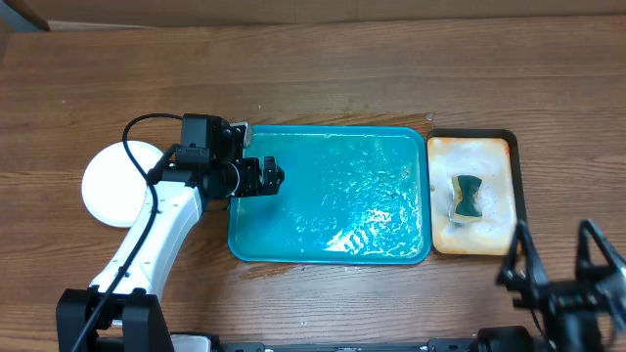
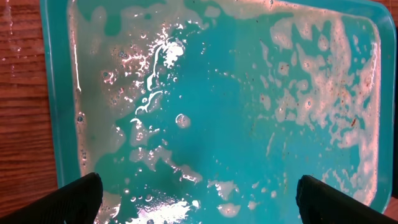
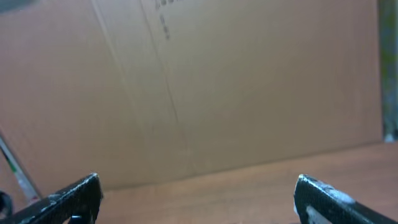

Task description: Clean dirty plates on tray and stack at the side

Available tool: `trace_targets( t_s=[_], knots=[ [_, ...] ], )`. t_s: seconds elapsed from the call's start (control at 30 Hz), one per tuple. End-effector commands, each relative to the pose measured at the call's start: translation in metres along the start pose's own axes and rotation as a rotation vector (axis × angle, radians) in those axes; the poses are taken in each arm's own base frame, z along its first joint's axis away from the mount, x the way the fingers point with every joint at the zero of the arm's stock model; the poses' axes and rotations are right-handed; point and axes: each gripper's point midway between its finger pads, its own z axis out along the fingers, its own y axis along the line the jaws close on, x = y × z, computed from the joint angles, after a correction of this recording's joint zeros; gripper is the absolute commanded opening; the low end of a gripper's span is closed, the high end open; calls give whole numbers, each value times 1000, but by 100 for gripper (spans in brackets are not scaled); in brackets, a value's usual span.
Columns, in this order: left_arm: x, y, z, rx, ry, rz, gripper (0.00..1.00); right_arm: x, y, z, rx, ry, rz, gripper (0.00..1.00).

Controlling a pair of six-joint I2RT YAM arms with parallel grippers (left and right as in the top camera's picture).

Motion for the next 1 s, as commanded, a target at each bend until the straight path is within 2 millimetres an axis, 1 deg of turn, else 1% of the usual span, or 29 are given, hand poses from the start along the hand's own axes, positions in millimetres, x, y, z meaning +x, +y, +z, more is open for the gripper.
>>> trace_targets(
  t_s=[0.0, 0.17, 0.23, 0.47, 0.6, 0.77, 0.87, 0.97],
  knots=[
    [-4, -2, 0, 0, -5, 26, 100, 37, -4, 20, -23, 42, 16, 100],
    [-4, -2, 0, 0, -5, 26, 100, 79, -16, 41, -22, 51, 80, 100],
    [-4, -2, 0, 0, -5, 26, 100, 91, -19, 47, -26, 41, 83, 100],
    [-4, -2, 0, 0, -5, 26, 100, 116, -26, 56, -43, -5, 80, 100],
    [-4, -2, 0, 0, -5, 26, 100, 126, -28, 58, -45, -3, 76, 100],
    [-4, -2, 0, 0, -5, 26, 100, 139, -19, 58, -109, 30, -41, 100],
    [-4, -2, 0, 0, -5, 26, 100, 153, -21, 58, -110, 69, -41, 100],
    [-4, -2, 0, 0, -5, 26, 100, 162, -20, 57, -111, 106, -34, 100]
  ],
)
